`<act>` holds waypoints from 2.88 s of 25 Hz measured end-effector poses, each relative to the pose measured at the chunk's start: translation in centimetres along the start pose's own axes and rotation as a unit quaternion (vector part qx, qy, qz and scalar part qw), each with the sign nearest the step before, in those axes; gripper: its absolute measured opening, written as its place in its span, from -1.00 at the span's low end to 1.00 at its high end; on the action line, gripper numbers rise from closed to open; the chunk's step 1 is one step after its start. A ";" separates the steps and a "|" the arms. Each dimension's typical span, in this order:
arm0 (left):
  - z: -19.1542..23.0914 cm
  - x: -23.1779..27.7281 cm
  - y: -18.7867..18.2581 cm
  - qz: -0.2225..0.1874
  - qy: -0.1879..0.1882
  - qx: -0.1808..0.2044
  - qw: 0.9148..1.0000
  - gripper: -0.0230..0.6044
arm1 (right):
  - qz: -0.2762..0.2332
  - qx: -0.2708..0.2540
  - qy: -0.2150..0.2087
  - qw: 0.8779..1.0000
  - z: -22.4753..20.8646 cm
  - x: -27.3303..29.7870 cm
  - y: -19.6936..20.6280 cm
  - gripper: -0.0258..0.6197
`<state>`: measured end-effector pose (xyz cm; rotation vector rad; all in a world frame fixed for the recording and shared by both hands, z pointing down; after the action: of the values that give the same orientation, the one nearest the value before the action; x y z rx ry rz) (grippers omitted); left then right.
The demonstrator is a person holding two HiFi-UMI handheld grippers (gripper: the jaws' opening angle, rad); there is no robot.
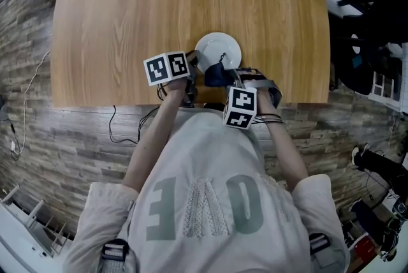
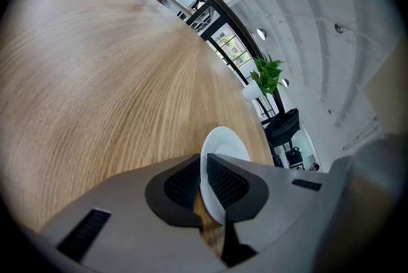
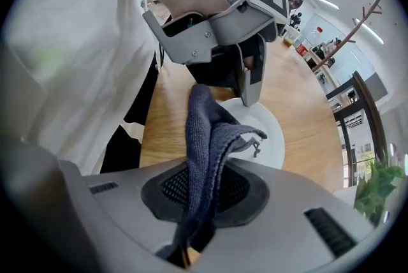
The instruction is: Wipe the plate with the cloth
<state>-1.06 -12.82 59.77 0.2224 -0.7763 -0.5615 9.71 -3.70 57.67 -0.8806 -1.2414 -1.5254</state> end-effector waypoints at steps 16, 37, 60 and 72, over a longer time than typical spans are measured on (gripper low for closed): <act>-0.1 0.3 0.2 0.009 0.010 -0.013 1.000 -0.80 | -0.013 0.003 0.110 0.994 -11.8 2.5 -2.2 -0.74; -0.1 0.2 0.1 0.011 0.013 -0.012 1.000 -0.80 | -0.002 -0.075 0.053 0.996 -5.7 3.8 -3.9 -0.74; -1.0 -0.9 -0.5 -0.038 0.021 0.036 0.998 -0.61 | -0.028 -0.056 -0.002 0.998 -2.4 -0.2 -3.5 -0.74; 1.8 -7.4 -7.0 -0.208 -0.002 0.011 0.978 -0.91 | -0.048 -0.002 0.087 0.995 -10.6 0.3 -4.5 -0.74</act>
<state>-9.35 -14.47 53.85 0.4088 -0.7432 -0.9501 5.67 -13.88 54.26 -0.6827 -1.1671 -1.6452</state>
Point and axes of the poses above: the fingertips, and each gripper's own axes: x forward along the fingers, z to its left, y out of its underside, the point moved 3 cm from there along -x, backward along the fingers, and after that the axes turned 7 degrees about -z, right-handed, at the moved point
